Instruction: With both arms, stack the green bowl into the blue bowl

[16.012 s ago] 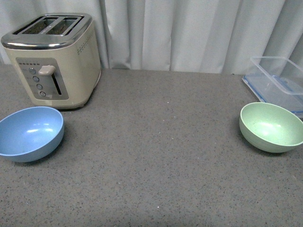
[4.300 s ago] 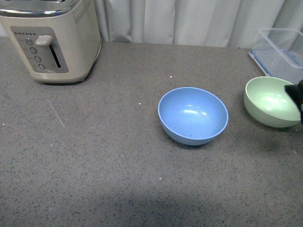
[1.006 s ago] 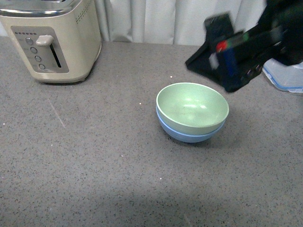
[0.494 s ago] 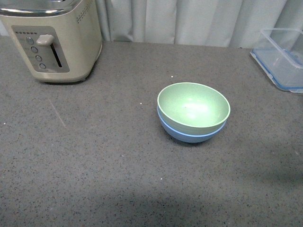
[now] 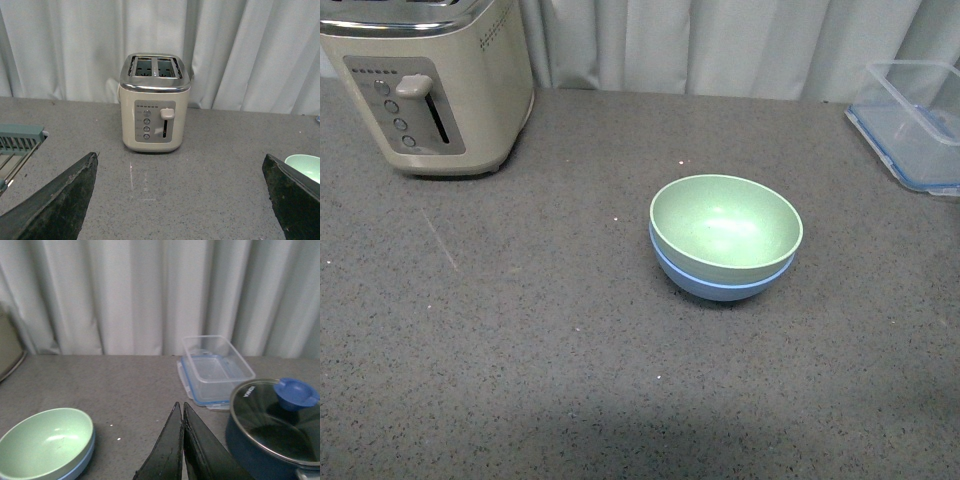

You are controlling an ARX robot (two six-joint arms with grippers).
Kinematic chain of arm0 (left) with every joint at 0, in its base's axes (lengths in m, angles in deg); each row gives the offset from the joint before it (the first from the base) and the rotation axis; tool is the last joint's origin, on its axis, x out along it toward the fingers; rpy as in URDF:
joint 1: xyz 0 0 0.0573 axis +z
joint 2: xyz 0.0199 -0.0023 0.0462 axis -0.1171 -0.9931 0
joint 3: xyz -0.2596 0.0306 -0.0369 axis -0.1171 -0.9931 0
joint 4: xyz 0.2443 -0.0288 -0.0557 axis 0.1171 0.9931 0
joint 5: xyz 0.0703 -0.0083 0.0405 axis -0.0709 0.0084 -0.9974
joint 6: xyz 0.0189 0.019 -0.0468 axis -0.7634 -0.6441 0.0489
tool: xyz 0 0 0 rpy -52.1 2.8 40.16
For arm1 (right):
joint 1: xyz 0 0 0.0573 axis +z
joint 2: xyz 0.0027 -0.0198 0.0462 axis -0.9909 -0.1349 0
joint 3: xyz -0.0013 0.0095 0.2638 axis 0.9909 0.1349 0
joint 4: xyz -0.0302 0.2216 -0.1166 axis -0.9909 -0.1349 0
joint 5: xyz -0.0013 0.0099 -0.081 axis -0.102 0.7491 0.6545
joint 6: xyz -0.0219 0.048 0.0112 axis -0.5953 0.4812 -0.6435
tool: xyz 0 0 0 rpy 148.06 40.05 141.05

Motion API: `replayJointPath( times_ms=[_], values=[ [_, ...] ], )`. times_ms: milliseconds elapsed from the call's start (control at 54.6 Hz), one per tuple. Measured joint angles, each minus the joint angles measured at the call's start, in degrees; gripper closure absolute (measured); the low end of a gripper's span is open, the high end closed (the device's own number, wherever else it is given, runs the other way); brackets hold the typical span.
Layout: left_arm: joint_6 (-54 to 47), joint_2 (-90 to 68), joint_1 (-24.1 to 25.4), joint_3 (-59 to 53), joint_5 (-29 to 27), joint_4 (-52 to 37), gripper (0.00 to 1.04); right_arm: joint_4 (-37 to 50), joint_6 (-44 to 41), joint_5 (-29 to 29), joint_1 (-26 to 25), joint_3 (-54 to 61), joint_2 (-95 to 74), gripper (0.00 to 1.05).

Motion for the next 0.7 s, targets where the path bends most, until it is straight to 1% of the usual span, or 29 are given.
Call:
replayJointPath(
  times_ms=[128,695],
  values=[
    [0.0,0.0,0.0,0.0,-0.07,0.0,0.06,-4.57,0.02,-0.09,-1.44,0.48,5.2,1.04],
    [0.0,0.0,0.0,0.0,-0.07,0.0,0.06,-22.47,0.02,-0.35,-1.44,0.61,24.44,1.04]
  ],
)
